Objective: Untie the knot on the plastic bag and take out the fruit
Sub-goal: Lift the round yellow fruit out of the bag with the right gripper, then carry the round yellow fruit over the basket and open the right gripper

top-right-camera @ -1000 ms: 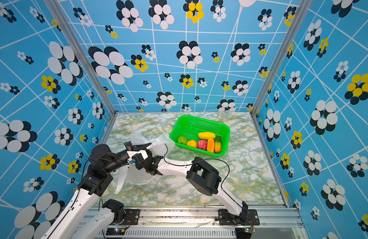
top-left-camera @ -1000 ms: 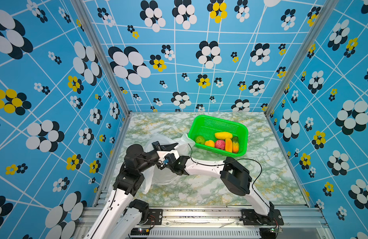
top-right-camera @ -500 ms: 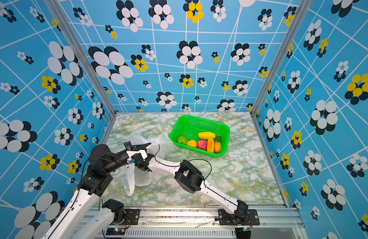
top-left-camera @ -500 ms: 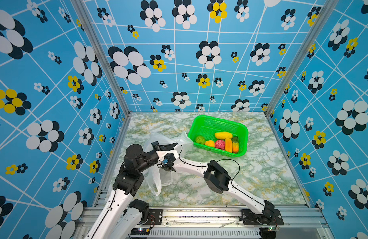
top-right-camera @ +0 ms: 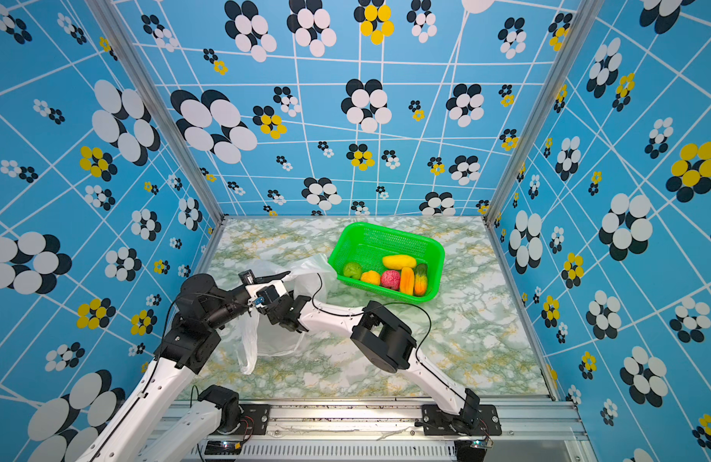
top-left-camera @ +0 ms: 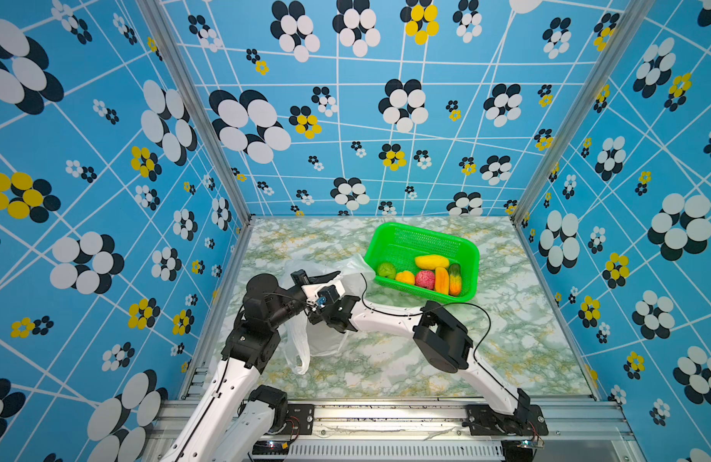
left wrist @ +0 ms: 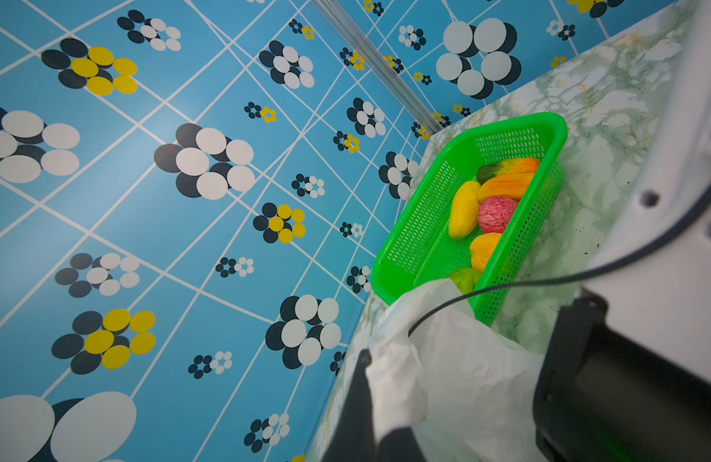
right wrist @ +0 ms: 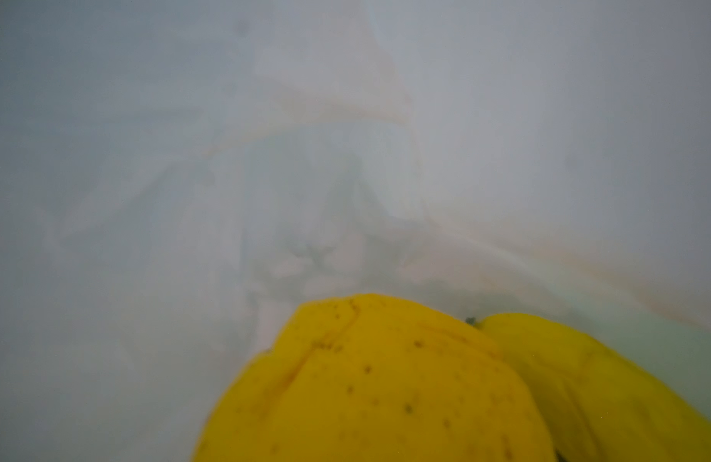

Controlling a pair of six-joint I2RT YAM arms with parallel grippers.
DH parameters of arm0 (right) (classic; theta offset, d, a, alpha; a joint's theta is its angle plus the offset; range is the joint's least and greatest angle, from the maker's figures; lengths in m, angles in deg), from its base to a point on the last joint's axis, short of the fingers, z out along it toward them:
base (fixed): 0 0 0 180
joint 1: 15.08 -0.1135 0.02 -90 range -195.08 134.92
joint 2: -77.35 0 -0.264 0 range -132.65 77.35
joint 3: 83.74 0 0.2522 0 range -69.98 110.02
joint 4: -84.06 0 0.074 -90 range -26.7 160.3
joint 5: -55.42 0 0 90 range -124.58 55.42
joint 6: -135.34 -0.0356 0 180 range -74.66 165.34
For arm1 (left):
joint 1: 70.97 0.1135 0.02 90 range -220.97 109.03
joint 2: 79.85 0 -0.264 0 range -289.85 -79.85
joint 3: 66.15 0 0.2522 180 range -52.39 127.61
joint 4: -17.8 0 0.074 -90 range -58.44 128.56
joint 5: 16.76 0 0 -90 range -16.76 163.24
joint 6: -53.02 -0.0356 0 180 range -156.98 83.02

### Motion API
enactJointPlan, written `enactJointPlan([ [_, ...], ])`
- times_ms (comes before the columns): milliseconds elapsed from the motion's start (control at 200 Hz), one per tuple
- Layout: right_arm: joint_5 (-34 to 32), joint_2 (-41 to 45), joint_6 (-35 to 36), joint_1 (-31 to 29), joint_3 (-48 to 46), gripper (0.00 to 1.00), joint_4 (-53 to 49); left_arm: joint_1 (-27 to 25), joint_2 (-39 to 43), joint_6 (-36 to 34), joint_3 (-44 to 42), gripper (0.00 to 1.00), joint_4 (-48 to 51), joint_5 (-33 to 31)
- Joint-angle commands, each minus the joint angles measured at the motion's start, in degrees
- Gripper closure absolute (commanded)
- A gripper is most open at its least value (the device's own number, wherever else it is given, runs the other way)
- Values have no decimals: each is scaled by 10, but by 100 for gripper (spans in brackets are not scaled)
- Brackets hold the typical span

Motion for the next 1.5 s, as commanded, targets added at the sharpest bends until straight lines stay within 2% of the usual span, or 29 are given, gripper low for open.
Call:
enactJointPlan([
  [0,9,85,1,-7,-65,51,67,6,-2,18,19,100,0,-30],
  [295,-11,205,20,-49,-171,55,72,8,-14,33,27,100,2,-64],
  [530,-27,329,74,-108,-270,58,80,8,-13,31,27,100,3,-69],
  [735,-122,504,157,-122,-436,59,161,6,-11,29,26,100,3,-68],
  [925,-167,631,211,-117,-500,60,196,6,-15,28,26,100,5,-67],
  [1040,-189,694,190,-70,-548,60,214,6,-12,28,26,100,5,-62],
  [1209,-185,736,65,95,-578,62,130,7,-12,26,27,100,7,-58],
  [1269,-174,730,18,150,-579,61,93,5,-10,27,25,100,5,-58],
  [1339,-126,711,-22,197,-571,61,64,1,-6,26,24,100,4,-58],
  [1494,-94,646,-44,256,-536,62,16,-1,-9,26,24,100,3,-56],
])
